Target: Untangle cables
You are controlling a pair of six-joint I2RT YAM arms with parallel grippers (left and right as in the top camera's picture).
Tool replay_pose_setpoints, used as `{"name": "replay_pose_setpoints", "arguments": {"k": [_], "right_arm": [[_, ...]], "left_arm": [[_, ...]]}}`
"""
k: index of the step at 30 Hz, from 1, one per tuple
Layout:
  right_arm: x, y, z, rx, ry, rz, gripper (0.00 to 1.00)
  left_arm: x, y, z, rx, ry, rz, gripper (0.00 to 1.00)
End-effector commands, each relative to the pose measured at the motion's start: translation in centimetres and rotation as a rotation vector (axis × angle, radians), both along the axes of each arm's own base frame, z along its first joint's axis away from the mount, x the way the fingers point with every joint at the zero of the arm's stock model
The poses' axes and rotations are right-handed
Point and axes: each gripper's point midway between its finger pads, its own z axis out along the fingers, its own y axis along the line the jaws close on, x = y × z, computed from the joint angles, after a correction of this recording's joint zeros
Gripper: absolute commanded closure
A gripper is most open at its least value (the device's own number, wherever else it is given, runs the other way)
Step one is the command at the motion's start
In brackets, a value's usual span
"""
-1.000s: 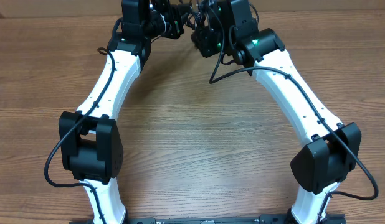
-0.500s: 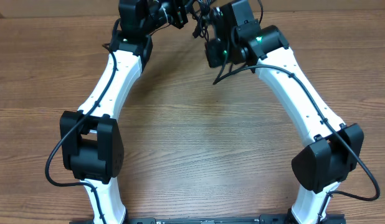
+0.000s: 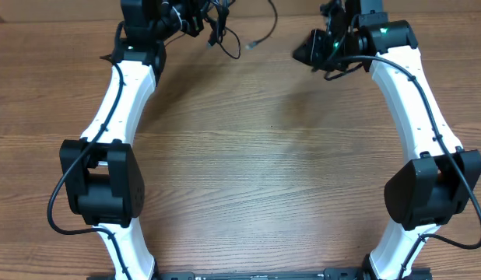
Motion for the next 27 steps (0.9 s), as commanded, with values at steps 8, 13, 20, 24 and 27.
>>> {"name": "replay_pose_setpoints", "arguments": {"k": [8, 13, 20, 24, 27], "right_arm": [[-2.7, 6.9, 1.6, 0.437, 0.544, -0.313, 0.42], [0.1, 8.6, 0.7, 0.530, 0.620, -0.495, 0.39], [2.1, 9.7, -2.9, 0.558, 0.709, -0.638, 0.40], [3.7, 10.3, -2.4, 0.617, 0.663, -0.621, 0.45], [5.0, 10.9, -0.9, 0.670, 0.595, -0.589, 0.45]], "left_arm": [[-0.9, -2.8, 6.5, 0.047, -0.302, -0.018, 0.96], [-1.1, -3.4, 7.3, 0.038, -0.341, -0.022, 0.96], [-1.8, -4.0, 7.9, 0.031, -0.368, -0.067, 0.96], [-2.0, -4.1, 8.1, 0.024, -0.376, -0.079, 0.96], [-2.1, -4.5, 8.1, 0.021, -0.375, -0.085, 0.96]]}}
